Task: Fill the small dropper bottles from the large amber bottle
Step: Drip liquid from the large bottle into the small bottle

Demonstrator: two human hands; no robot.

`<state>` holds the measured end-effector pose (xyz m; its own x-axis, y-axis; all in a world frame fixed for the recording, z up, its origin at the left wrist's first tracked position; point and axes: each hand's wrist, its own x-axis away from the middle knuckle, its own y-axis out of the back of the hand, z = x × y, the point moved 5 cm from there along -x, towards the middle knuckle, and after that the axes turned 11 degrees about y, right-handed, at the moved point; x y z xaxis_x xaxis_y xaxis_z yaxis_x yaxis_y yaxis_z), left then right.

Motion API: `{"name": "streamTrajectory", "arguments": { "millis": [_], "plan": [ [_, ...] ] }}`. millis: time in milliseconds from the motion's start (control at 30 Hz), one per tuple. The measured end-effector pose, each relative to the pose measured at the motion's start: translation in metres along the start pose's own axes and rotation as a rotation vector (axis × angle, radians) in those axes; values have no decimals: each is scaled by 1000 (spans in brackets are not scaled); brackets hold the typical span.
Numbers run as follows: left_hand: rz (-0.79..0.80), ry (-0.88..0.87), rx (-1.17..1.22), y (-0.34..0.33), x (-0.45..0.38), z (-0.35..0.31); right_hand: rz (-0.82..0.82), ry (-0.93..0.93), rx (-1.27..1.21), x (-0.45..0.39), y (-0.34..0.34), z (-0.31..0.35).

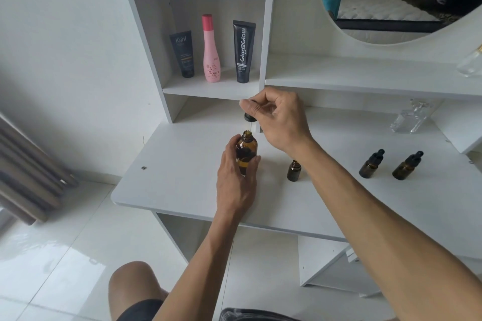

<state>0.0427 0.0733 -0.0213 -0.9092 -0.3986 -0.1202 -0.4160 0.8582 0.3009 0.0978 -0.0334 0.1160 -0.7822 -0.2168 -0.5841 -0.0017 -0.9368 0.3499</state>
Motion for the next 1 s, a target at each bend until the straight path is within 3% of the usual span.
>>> {"name": "streamTrajectory", "arguments": {
  "millis": [567, 1000],
  "plan": [
    [0, -11, -3, 2, 0, -2, 58, -65, 75, 17, -14, -23],
    [2, 7, 9, 1, 0, 0, -36, -56, -86, 7, 2, -4]
  ]
}}
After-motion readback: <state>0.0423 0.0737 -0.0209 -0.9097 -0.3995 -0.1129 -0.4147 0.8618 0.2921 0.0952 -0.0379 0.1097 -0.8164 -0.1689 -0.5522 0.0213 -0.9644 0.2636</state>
